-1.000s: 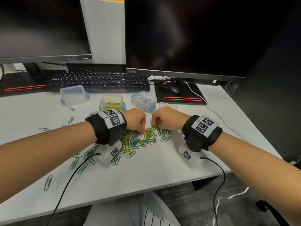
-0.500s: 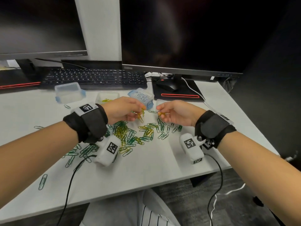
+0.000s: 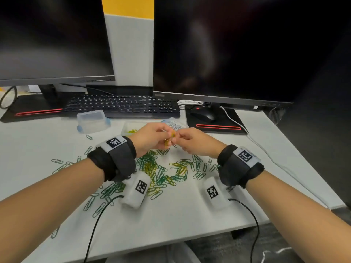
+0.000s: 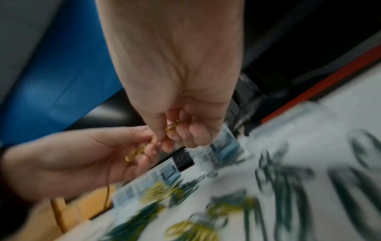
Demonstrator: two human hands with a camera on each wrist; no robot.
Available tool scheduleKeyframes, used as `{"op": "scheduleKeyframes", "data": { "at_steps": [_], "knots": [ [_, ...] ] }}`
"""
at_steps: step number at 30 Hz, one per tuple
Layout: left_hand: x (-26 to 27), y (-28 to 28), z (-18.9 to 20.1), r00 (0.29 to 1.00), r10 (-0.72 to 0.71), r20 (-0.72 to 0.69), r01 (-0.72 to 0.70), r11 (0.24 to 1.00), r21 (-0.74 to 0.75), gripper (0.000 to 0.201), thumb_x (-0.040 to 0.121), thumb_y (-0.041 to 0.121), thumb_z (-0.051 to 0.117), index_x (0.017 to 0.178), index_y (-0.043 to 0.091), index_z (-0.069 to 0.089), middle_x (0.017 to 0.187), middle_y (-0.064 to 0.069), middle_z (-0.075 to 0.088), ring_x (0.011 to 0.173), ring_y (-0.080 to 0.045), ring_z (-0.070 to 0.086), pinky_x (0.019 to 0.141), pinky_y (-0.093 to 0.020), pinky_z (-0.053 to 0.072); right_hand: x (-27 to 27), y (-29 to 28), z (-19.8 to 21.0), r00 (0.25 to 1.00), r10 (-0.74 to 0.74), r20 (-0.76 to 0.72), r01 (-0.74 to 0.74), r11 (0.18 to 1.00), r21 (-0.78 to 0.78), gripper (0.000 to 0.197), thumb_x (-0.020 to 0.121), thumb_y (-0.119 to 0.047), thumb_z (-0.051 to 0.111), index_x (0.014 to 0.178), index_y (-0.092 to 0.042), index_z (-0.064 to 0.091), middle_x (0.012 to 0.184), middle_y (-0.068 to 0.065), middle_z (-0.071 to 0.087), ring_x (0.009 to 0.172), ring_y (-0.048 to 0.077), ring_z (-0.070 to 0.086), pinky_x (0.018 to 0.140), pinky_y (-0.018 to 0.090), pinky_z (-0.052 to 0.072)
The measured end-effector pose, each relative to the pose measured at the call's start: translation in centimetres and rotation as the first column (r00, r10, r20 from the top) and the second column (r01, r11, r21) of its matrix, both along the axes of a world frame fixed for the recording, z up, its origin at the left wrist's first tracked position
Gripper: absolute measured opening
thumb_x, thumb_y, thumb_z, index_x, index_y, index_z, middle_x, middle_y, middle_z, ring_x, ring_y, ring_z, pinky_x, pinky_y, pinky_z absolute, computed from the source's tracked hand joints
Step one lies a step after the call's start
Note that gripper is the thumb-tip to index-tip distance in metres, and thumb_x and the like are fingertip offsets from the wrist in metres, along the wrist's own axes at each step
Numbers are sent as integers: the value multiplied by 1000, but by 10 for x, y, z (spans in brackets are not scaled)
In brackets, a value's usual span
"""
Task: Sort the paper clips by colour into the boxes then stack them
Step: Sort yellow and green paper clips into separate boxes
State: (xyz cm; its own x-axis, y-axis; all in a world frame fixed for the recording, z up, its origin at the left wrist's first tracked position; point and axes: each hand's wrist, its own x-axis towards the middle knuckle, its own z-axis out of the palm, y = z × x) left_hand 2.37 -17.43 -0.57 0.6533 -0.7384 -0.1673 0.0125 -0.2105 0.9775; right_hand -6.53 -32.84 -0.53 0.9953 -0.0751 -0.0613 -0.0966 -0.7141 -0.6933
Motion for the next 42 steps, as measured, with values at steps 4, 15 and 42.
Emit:
{"op": "scheduleKeyframes", "data": {
  "at_steps": [4,15,42],
  "knots": [
    [16,6,11,953,175,246,-159,984,-83,16,94,-4,50,106,-3,61,69,-8,57,51,0,56,51,-12,46,26,8,16,999,-9,52,12,998,-58,28,101,-24,41,79,-18,57,66,-8,47,57,6,43,55,21,33],
    [60,34,10,896,411,171,-321,863,-389,22,90,-4,55,96,14,67,75,-9,64,67,-9,63,70,-21,54,91,52,13,994,11,-106,80,583,809,26,92,-16,40,68,-13,49,59,-3,31,51,10,24,47,23,16],
    [93,58,-17,850,504,154,-402,809,-429,22,84,3,67,106,6,63,91,-13,67,83,-18,66,72,-22,55,115,69,2,970,-124,209,-13,832,554,22,90,-18,66,108,-5,68,88,10,72,77,17,68,75,27,58]
  ]
}}
